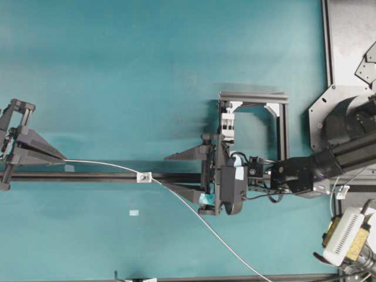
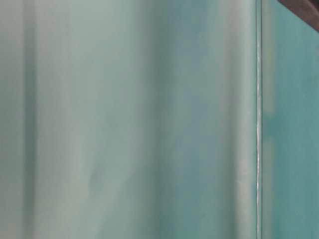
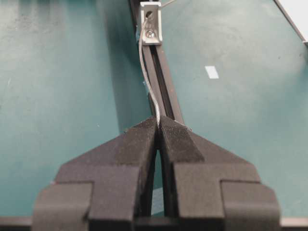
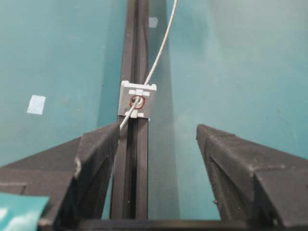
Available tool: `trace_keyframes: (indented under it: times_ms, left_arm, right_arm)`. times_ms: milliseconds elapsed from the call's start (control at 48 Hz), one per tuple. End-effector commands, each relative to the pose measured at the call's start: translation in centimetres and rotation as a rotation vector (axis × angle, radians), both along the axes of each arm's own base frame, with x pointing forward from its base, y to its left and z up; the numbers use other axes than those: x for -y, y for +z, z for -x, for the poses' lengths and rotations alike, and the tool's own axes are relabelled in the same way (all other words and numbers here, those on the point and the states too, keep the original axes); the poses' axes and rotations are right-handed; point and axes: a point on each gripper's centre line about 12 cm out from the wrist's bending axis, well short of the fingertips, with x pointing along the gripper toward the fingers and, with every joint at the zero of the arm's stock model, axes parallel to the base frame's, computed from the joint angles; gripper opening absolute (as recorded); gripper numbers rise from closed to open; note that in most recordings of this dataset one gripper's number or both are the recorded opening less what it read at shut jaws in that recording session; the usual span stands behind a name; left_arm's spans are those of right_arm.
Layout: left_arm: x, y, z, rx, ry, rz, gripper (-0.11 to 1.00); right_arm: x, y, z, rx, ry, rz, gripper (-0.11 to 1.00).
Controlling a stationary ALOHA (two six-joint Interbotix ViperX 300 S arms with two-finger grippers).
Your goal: Insert the wire into the hole on the right side and pull it with the left arm.
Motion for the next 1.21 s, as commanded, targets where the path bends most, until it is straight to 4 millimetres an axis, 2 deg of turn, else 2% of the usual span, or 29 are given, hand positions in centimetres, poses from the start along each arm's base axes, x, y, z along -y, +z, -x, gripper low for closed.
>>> trace_keyframes:
  times_ms: [0,208,375,479,563,625,834,875,1188]
  left_arm:
    - [0.1,0.5,-0.4,0.015,0.0,0.004,-0.1]
    - [0.4,0.2,-1.4,-0.026,0.002,0.002,-0.1]
    - [0.4,0.2,-1.4,-0.033,0.005,0.012,-0.1]
    - [0.3,-0.1,-1.1,-0.052,0.018,0.045,-0.05]
    - [0.2,-0.4,-0.9,-0.073,0.033,0.075,0.04]
    - [0.2,-0.6,-0.7,-0.083,0.035,0.078,0.16]
    - [0.0,-0.8,-0.5,-0.094,0.039,0.077,0.73]
    - [-0.1,-0.7,-0.6,-0.092,0.044,0.077,0.81]
    - [-2.3,0.0,-0.9,-0.061,0.12,0.073,0.82]
  right_arm:
    - [-0.2,1.3,-0.2,0.04,0.003,-0.016,0.74]
    - [-0.2,1.3,-0.2,0.039,0.003,-0.016,0.74]
    - [-0.2,1.3,-0.3,0.04,0.003,-0.018,0.74]
    - [-0.2,1.4,-0.3,0.042,0.002,-0.018,0.74]
    - [-0.2,1.4,-0.3,0.042,0.002,-0.018,0.74]
    - [-0.2,1.3,-0.3,0.04,0.003,-0.018,0.74]
    - [-0.2,1.4,-0.3,0.043,0.002,-0.019,0.74]
    - [-0.2,1.4,-0.3,0.042,0.002,-0.018,0.74]
    - [0.1,2.1,-0.1,0.056,0.001,-0.006,0.74]
